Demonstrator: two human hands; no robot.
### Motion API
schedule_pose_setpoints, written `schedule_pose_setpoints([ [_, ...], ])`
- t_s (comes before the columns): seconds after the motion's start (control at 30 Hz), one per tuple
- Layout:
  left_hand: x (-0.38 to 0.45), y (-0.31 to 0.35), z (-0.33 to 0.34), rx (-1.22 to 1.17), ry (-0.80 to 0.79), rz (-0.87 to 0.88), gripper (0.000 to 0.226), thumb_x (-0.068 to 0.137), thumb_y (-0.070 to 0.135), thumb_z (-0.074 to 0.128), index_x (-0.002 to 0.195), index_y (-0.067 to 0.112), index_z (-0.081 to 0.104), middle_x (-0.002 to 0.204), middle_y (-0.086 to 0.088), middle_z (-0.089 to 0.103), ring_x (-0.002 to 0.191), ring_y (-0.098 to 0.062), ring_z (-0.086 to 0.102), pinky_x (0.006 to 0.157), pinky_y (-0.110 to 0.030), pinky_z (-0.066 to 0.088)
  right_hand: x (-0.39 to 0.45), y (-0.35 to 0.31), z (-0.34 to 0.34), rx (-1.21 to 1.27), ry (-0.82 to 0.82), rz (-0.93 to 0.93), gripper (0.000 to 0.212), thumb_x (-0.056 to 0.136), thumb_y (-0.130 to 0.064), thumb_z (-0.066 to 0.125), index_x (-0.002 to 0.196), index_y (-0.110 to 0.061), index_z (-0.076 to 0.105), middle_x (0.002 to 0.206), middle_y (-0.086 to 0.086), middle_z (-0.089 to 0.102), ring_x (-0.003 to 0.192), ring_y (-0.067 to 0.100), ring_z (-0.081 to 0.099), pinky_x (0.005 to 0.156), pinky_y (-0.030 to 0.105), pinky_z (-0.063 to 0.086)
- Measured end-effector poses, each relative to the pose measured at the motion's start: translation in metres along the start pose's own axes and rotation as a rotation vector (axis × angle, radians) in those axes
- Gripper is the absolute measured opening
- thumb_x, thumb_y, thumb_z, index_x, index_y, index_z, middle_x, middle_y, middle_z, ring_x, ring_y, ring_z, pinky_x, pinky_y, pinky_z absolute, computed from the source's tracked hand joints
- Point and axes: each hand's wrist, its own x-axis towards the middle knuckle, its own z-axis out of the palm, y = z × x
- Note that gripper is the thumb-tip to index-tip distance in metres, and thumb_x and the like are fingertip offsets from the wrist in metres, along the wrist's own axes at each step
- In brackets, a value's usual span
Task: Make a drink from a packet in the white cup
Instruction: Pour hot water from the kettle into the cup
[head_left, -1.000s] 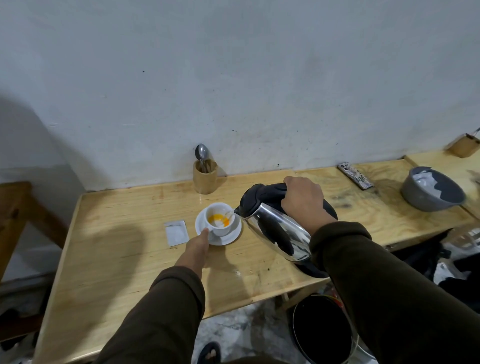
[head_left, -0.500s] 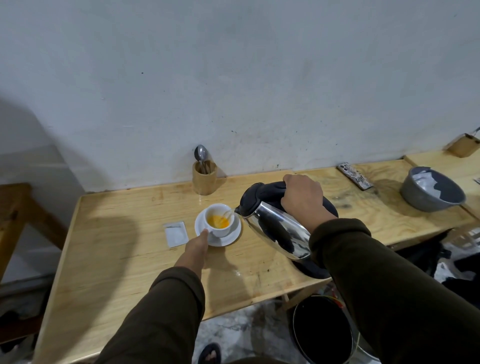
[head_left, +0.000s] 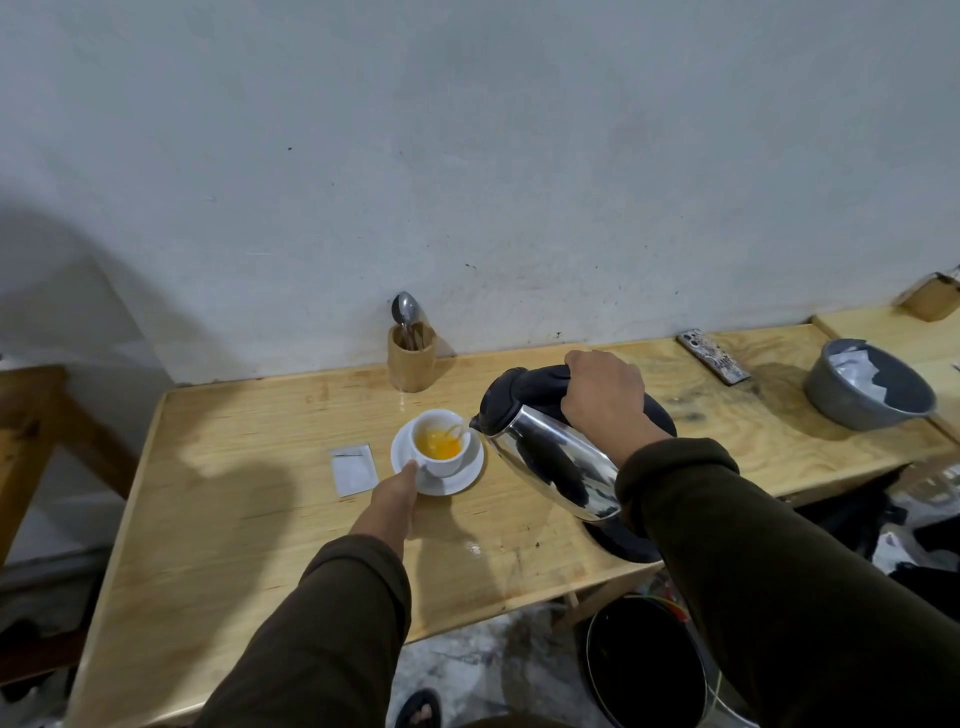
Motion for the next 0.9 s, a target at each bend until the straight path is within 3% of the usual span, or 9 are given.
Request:
schedule_pose_setpoints([
  [0.67,0.002,-0.004,0.004,0.065,0.011,0.024,0.068,0.089,0.053,0.049,0.139,0.008,0.037,0.140,-0.017,0.047,0.128,-0.033,0.046,0.111,-0.049,0.037,-0.001,0.008,0.006,-0.001,0.038,-0.021,0.023,0.091,-0.013,0.051,0.114,-0.012,0.052,0.107,0.010,0.062,0.099,0.028,0.059,0.087,0.036,0.042],
  [0.9,0.004,-0.011,0.014,0.099,0.079,0.084,0.067,0.093,0.054,0.040,0.139,0.005,0.039,0.140,-0.019,0.048,0.127,-0.034,0.048,0.111,-0.045,0.038,-0.004,0.027,0.009,0.168,0.066,0.037,0.020,0.085,-0.007,0.050,0.105,-0.009,0.054,0.098,0.012,0.063,0.093,0.031,0.059,0.078,0.035,0.042],
])
